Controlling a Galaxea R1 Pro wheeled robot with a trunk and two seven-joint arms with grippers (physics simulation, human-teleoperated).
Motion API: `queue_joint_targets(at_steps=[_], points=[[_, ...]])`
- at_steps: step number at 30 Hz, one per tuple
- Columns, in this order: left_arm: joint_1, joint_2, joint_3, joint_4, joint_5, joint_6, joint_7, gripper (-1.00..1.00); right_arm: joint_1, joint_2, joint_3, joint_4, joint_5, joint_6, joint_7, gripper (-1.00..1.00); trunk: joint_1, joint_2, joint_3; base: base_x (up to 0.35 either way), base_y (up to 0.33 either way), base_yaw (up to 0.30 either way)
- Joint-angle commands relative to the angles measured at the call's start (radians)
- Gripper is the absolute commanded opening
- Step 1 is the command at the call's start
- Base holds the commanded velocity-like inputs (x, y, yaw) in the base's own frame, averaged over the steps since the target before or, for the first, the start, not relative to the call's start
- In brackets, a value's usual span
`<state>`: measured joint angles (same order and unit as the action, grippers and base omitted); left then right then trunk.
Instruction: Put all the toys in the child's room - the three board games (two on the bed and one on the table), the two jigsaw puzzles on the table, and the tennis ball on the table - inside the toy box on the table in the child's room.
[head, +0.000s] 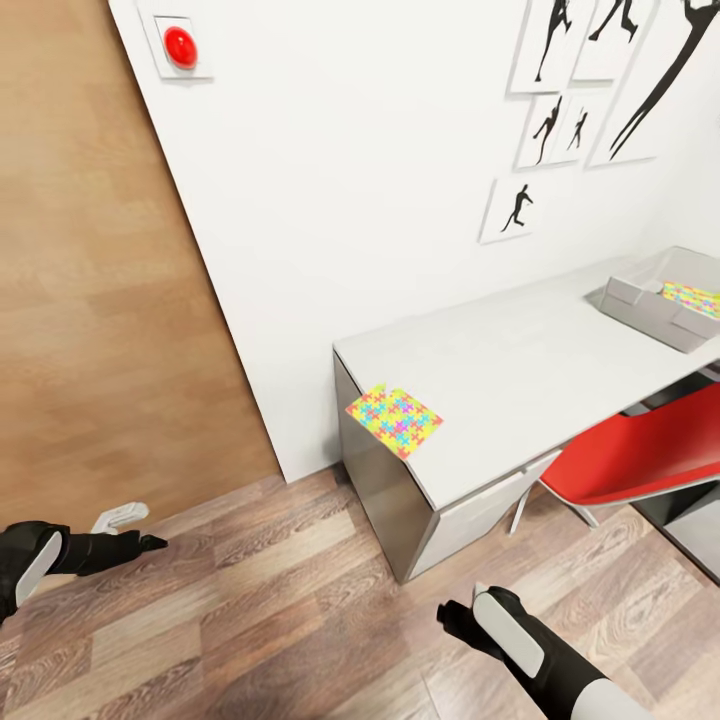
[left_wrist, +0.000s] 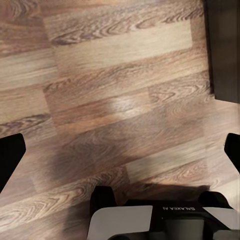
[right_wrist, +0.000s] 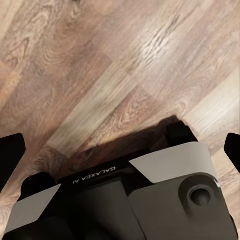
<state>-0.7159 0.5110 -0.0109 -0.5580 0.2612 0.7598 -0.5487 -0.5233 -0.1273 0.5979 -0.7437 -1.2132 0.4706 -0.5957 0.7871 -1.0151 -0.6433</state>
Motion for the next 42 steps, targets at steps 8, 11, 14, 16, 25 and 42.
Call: queue_joint_targets(at_steps=[8, 11, 14, 16, 25, 42], points=[[-0.001, -0.010, -0.001, -0.001, 0.001, 0.005, 0.000, 1.00, 0.000, -0.025, 0.006, -0.002, -0.006, -0.043, -0.003, 1.00, 0.000, -0.001, 0.012, 0.000, 0.000, 0.000], [-0.001, -0.010, -0.001, 0.000, 0.001, 0.004, 0.000, 1.00, 0.000, -0.032, 0.005, -0.002, -0.006, -0.070, 0.009, 1.00, 0.000, -0.001, 0.017, 0.000, 0.000, 0.000], [-0.001, -0.010, -0.001, 0.000, 0.001, 0.004, 0.000, 1.00, -0.001, -0.038, 0.005, 0.007, -0.007, -0.099, 0.035, 1.00, 0.000, -0.001, 0.022, 0.000, 0.000, 0.000], [-0.001, -0.010, -0.001, -0.001, 0.001, 0.004, 0.000, 1.00, -0.001, -0.049, 0.004, 0.028, -0.009, -0.112, 0.060, 1.00, 0.000, -0.001, 0.026, 0.000, 0.000, 0.000], [-0.001, -0.010, -0.002, -0.001, 0.001, 0.004, -0.001, 1.00, -0.001, -0.098, -0.059, 0.139, -0.019, -0.124, 0.234, 1.00, 0.000, -0.001, 0.041, 0.000, 0.000, 0.000], [-0.001, -0.009, -0.003, -0.001, 0.001, 0.004, -0.003, 1.00, -0.001, -0.191, -0.122, 0.224, -0.024, 0.086, 0.573, 1.00, 0.000, -0.001, 0.069, 0.000, 0.000, 0.000]])
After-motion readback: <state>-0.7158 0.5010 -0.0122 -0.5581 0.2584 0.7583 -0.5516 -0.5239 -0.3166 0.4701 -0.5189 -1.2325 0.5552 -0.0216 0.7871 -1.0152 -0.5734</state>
